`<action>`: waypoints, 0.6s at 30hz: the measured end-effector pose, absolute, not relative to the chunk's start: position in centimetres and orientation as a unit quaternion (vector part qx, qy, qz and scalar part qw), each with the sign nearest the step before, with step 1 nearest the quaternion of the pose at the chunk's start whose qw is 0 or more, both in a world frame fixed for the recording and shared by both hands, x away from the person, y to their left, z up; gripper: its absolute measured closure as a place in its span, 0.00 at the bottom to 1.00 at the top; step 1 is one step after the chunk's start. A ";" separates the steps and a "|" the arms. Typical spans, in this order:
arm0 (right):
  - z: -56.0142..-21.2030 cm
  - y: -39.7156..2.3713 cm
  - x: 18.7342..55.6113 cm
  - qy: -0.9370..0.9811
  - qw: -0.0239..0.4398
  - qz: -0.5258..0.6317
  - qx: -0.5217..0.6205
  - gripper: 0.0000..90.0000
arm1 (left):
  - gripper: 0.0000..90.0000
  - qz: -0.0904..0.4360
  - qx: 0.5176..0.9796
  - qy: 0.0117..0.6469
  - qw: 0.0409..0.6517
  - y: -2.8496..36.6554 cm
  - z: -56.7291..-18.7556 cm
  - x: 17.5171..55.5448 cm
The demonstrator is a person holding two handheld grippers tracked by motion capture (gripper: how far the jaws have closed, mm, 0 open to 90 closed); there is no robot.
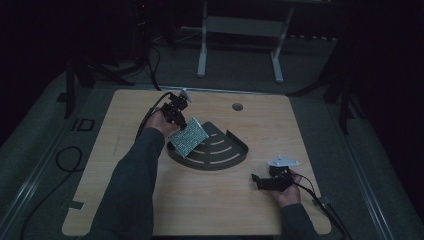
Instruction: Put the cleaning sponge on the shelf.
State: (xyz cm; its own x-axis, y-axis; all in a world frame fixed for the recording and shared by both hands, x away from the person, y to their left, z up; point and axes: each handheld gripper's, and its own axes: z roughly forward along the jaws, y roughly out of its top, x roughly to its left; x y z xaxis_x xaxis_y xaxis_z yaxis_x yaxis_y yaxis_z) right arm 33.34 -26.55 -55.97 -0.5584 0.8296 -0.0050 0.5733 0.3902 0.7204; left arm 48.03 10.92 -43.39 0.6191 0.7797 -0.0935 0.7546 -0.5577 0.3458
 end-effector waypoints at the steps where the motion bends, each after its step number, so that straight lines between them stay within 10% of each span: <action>1: -56.0 -26.6 33.3 0.813 0.186 0.344 0.431 0.15 | 1.00 0.036 0.881 0.436 0.179 10.9 -43.4 48.1; 18: -56.0 -26.6 33.3 0.813 0.186 0.345 0.431 0.15 | 1.00 0.035 0.886 0.430 0.171 10.4 -44.0 48.2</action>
